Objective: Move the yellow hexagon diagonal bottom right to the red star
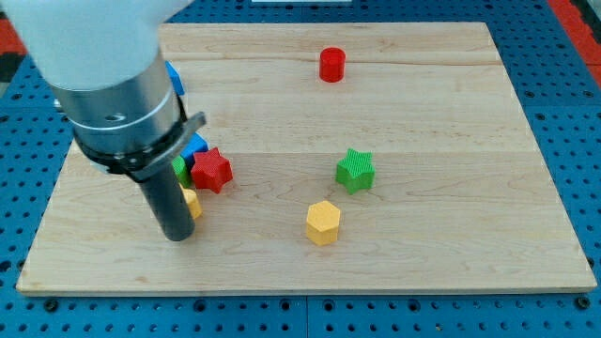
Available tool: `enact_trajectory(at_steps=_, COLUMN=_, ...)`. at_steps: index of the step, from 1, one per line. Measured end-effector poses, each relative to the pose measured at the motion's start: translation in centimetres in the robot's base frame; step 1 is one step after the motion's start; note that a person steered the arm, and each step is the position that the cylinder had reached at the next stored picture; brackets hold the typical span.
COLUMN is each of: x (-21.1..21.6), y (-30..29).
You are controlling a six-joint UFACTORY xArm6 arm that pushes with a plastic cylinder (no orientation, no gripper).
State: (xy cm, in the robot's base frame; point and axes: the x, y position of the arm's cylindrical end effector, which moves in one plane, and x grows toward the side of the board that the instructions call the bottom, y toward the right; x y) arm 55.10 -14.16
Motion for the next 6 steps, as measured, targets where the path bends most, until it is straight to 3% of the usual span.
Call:
enact_trajectory(at_steps=3, x=-2.1, y=2.4)
enact_trajectory(at_steps=4, x=-1.4, y=9.9)
enact_trajectory(at_steps=5, x=-5.1, y=14.1)
enact_trajectory(at_steps=6, x=-2.2, y=21.7)
